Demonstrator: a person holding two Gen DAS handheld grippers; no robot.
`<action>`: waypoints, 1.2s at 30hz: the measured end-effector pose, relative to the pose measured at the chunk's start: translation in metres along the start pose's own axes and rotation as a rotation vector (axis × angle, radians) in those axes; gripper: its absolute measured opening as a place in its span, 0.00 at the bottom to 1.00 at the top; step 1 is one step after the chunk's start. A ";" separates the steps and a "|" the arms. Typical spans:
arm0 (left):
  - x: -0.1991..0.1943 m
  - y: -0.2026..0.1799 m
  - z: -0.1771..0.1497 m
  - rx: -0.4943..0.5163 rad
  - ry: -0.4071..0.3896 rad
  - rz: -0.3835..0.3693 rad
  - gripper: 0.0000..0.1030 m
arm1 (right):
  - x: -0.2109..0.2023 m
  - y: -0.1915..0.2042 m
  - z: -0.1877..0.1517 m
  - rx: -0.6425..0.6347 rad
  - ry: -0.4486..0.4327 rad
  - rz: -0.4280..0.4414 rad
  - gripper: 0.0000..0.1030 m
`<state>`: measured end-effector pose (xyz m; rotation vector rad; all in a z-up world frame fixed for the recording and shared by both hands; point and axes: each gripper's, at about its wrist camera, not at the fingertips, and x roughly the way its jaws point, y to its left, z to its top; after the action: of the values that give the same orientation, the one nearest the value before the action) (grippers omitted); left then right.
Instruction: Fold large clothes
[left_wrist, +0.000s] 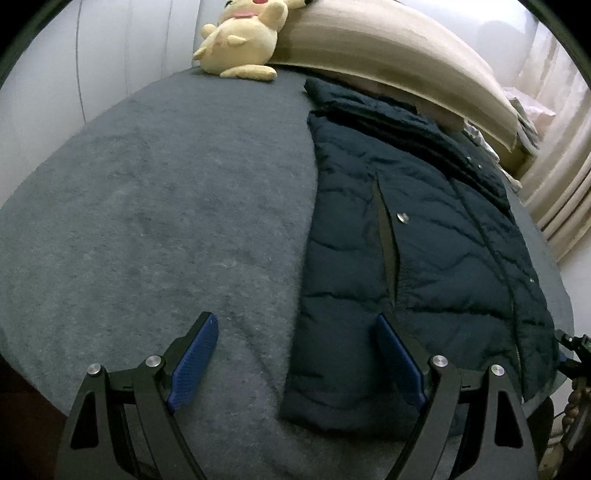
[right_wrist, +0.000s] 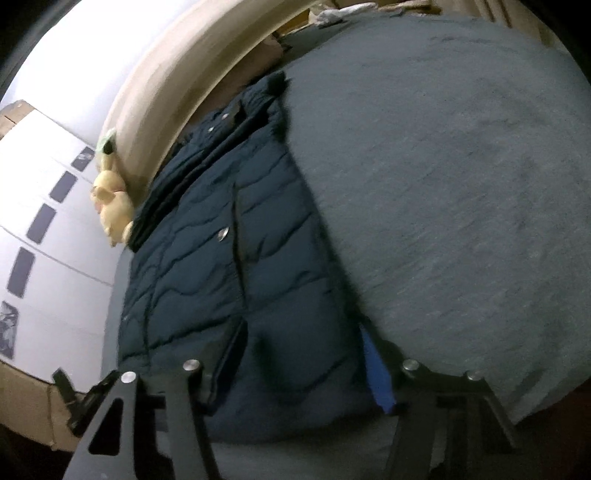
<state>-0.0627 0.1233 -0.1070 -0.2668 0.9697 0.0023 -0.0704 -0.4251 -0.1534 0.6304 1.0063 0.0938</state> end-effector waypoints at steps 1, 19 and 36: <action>-0.006 -0.001 0.003 0.001 -0.031 0.022 0.84 | -0.003 0.002 0.002 -0.017 -0.011 -0.029 0.63; 0.060 -0.084 0.142 0.019 -0.332 -0.141 0.84 | 0.110 0.304 0.198 -0.690 -0.102 -0.150 0.63; 0.122 -0.037 0.147 -0.198 -0.208 -0.323 0.84 | 0.420 0.445 0.310 -0.838 0.140 -0.409 0.31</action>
<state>0.1305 0.1067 -0.1192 -0.5925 0.7121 -0.1670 0.5039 -0.0507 -0.1185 -0.3516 1.0992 0.1858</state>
